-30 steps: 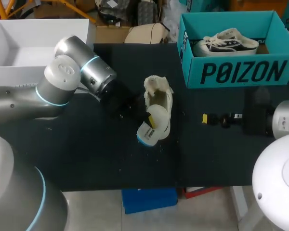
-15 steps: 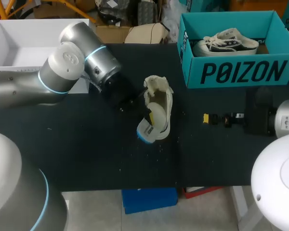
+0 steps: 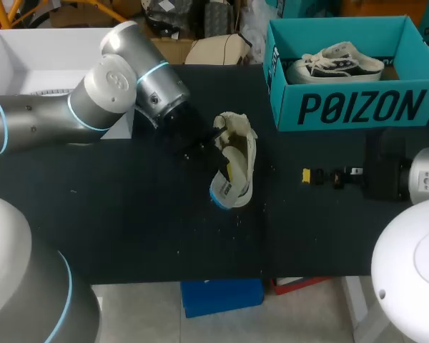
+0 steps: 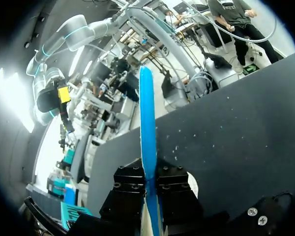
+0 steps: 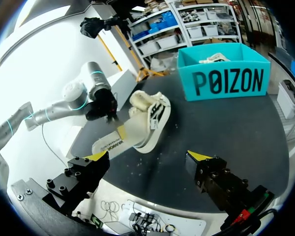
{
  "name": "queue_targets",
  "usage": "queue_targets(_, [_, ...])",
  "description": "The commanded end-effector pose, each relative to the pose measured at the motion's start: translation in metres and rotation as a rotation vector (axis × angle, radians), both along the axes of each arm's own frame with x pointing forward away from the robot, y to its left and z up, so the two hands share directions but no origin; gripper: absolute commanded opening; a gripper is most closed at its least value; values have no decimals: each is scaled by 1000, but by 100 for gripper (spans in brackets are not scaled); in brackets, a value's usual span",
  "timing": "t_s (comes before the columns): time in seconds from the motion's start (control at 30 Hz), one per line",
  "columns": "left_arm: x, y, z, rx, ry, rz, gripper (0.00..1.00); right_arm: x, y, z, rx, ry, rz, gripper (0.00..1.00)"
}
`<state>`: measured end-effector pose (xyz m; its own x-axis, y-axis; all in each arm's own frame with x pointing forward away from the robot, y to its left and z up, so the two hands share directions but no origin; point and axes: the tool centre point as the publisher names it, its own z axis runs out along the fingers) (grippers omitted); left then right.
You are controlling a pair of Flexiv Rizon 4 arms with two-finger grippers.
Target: Take the shoe out of the shoebox, open the shoe tongue, remove and reinsert the insole, then place the shoe into the shoebox
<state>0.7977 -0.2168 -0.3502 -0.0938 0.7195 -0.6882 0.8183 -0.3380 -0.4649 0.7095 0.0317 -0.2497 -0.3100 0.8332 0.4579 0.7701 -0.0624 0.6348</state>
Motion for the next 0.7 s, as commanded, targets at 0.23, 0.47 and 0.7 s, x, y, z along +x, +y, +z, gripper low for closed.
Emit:
queue_targets(0.23, [16, -5, -6, 27, -31, 13, 0, 1, -1, 1, 1, 6, 5, 100])
queue_targets(0.47, [25, -7, -11, 27, -44, 18, 0, 1, -1, 1, 1, 6, 5, 100])
queue_targets(0.7, [34, -11, -15, 17, -69, 24, 0, 1, -1, 1, 1, 6, 5, 100])
